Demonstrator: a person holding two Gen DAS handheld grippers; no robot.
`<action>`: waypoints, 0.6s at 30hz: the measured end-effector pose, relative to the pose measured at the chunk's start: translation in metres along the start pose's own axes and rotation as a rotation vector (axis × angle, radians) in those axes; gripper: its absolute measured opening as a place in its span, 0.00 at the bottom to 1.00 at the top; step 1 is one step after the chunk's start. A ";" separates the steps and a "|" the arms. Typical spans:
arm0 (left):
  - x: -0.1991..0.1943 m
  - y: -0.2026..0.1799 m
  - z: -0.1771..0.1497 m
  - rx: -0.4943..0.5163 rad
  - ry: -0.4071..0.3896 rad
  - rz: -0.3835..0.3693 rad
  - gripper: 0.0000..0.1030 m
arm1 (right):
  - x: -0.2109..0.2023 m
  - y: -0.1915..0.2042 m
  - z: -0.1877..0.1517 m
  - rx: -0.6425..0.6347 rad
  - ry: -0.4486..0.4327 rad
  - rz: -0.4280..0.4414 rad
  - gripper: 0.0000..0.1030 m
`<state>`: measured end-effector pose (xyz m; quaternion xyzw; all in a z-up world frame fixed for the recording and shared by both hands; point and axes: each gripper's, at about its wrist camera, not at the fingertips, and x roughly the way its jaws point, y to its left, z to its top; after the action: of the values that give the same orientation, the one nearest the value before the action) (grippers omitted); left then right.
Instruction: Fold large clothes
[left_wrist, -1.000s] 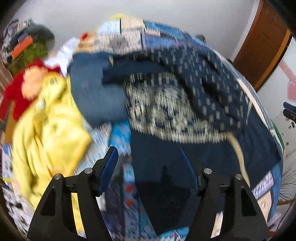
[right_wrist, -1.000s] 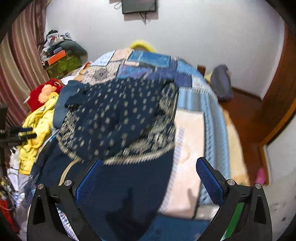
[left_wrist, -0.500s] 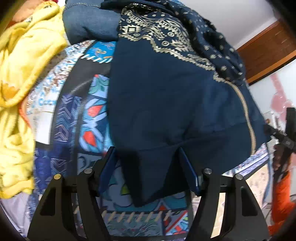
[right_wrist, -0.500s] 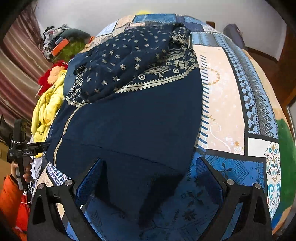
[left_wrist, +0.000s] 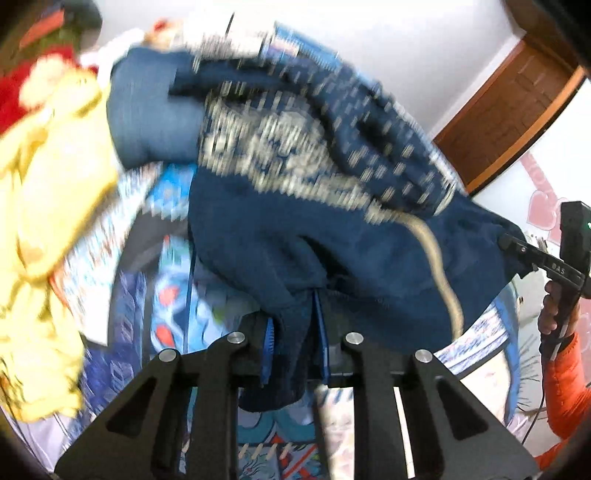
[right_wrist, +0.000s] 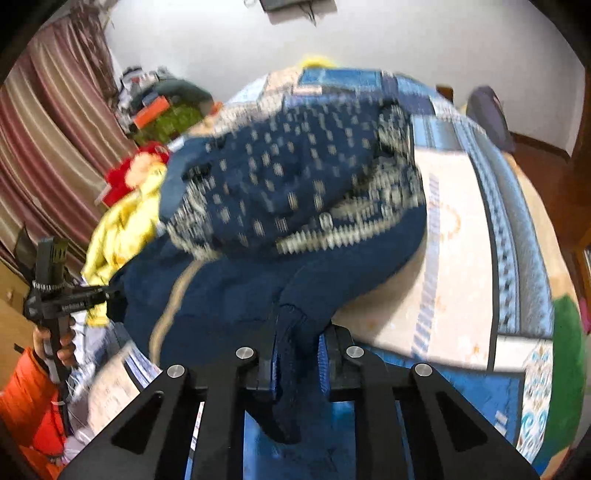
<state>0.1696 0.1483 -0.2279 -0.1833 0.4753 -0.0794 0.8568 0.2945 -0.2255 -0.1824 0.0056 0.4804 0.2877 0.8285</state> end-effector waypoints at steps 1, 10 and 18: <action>-0.007 -0.003 0.009 0.006 -0.034 -0.003 0.18 | -0.003 0.000 0.007 -0.001 -0.014 0.007 0.12; -0.043 -0.017 0.113 0.026 -0.284 0.004 0.17 | -0.012 0.003 0.100 -0.048 -0.164 -0.015 0.12; -0.008 0.014 0.216 -0.062 -0.360 0.066 0.17 | 0.025 -0.018 0.201 -0.017 -0.263 -0.062 0.12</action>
<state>0.3470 0.2152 -0.1235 -0.2051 0.3222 -0.0025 0.9242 0.4727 -0.1747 -0.0987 0.0211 0.3652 0.2628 0.8928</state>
